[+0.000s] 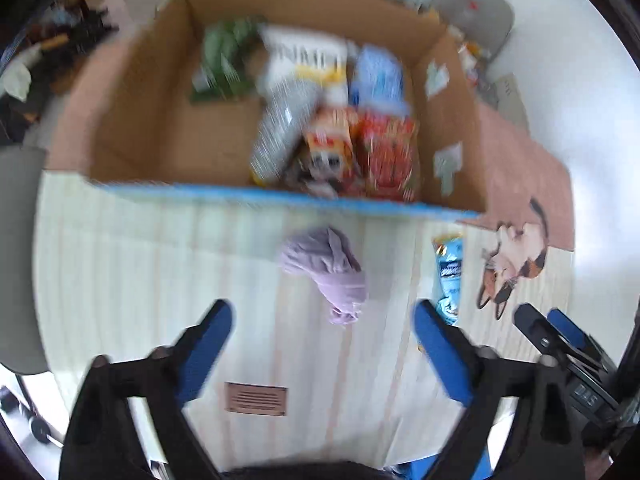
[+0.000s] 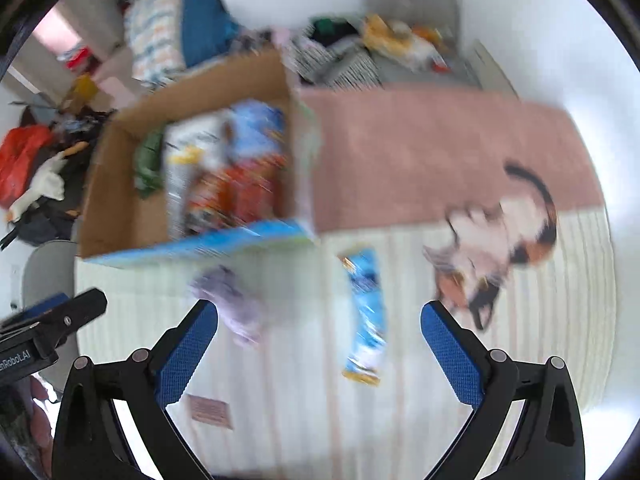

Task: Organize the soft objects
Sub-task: 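Move left tool to the lilac cloth while right tool approaches blue tube, then grasp the lilac cloth with left tool while right tool grasps blue tube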

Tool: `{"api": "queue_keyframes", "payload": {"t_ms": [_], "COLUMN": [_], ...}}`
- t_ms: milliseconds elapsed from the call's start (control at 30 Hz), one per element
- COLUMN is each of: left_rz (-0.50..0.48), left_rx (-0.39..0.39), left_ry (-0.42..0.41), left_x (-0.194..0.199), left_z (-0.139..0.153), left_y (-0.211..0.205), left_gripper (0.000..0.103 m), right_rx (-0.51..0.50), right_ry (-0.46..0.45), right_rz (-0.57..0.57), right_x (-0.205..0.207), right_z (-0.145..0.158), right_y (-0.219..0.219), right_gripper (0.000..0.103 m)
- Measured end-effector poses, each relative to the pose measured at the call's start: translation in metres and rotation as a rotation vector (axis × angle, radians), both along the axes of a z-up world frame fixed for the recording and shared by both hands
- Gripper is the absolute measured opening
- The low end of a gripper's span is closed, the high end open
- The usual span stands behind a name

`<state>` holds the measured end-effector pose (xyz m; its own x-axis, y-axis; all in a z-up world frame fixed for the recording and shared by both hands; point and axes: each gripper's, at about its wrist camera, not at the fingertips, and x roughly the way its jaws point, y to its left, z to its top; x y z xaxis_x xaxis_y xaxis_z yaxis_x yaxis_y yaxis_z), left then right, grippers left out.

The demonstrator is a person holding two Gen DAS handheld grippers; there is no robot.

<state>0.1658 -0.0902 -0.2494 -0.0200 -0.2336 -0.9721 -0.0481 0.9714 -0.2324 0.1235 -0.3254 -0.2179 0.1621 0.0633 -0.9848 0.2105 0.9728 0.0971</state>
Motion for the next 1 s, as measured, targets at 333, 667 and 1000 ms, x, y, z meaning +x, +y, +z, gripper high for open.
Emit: {"api": "queue_keyframes", "payload": {"t_ms": [333, 667, 1000], "left_rz": [-0.017, -0.214, -0.192], "left_rx": [0.094, 0.243, 0.168], "left_ry": [0.149, 0.047, 0.095], "left_x": [0.019, -0.013, -0.047], "left_z": [-0.108, -0.117, -0.117], "left_y": [-0.053, -0.058, -0.015], "left_gripper": [0.076, 0.039, 0.044], "right_rx": [0.004, -0.021, 0.044], "right_ry": [0.158, 0.300, 0.329], "right_rz": [-0.067, 0.010, 0.097], "right_x": [0.007, 0.018, -0.002], "right_z": [-0.103, -0.168, -0.172], "right_y": [-0.050, -0.034, 0.006], "right_gripper": [0.093, 0.046, 0.026]}}
